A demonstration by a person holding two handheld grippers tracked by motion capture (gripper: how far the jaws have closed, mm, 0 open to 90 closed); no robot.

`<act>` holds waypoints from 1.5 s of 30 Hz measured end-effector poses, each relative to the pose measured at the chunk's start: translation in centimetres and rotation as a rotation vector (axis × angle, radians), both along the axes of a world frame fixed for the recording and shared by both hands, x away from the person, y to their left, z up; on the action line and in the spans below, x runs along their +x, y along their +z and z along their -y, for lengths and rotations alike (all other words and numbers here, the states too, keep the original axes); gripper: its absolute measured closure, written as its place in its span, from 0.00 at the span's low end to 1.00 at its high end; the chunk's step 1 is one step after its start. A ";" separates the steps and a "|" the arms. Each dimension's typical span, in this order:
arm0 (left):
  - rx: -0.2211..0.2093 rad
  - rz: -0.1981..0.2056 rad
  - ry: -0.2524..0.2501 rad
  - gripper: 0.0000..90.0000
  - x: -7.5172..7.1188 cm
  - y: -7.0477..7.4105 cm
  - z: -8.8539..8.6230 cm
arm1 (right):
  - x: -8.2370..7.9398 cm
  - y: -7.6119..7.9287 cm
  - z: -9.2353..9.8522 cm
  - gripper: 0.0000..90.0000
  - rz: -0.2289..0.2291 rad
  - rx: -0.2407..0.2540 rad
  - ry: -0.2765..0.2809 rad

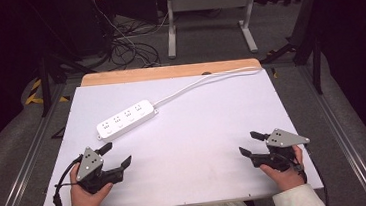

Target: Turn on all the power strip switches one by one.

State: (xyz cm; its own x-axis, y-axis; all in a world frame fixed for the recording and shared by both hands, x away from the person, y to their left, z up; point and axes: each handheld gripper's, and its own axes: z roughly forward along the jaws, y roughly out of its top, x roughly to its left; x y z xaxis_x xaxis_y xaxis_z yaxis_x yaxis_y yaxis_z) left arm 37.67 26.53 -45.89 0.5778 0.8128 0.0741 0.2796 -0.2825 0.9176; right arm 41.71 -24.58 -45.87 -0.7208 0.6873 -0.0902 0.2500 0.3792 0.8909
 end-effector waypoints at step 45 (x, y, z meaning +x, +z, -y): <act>0.063 -0.198 0.029 0.95 4.1 4.2 -1.8 | -0.5 0.3 -0.1 0.37 0.020 0.020 0.005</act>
State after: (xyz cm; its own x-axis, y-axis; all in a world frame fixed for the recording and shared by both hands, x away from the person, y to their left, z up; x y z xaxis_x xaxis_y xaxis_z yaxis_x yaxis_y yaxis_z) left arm 41.77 28.29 -41.74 0.5624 0.8268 0.0127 0.4617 -0.3267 0.8247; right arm 41.24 -24.46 -45.59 -0.7225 0.6854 -0.0908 0.2306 0.3628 0.9029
